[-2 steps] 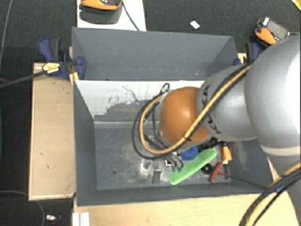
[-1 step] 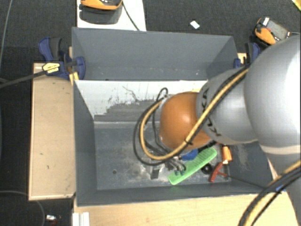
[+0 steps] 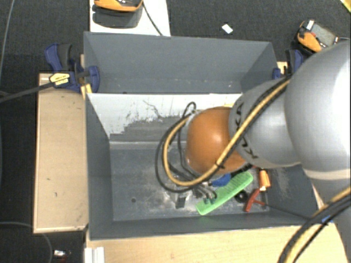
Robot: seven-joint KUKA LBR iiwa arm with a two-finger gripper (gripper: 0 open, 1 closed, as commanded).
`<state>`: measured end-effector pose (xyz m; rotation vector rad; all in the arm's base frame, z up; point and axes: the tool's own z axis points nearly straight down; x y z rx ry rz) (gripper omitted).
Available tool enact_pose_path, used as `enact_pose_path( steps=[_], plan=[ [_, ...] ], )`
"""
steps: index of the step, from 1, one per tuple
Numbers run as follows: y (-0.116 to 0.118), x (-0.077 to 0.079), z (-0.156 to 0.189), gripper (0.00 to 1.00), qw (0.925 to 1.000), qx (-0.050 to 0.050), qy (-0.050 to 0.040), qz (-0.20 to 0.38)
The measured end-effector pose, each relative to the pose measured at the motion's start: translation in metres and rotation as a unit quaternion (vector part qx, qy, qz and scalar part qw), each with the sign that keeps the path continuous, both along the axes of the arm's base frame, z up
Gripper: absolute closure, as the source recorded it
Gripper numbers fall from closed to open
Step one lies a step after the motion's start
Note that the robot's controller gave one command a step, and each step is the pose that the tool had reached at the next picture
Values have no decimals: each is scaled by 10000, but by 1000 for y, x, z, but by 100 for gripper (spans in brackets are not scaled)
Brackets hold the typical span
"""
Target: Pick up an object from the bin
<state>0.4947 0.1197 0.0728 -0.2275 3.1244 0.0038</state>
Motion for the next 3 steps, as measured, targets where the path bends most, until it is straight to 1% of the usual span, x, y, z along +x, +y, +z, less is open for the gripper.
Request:
enact_pose_path(
  steps=[2, 3],
  plan=[
    [-1, -1, 41, 100, 10000, -3, -2, -34],
    [0, 0, 57, 100, 10000, 5, -22, -47]
  ],
)
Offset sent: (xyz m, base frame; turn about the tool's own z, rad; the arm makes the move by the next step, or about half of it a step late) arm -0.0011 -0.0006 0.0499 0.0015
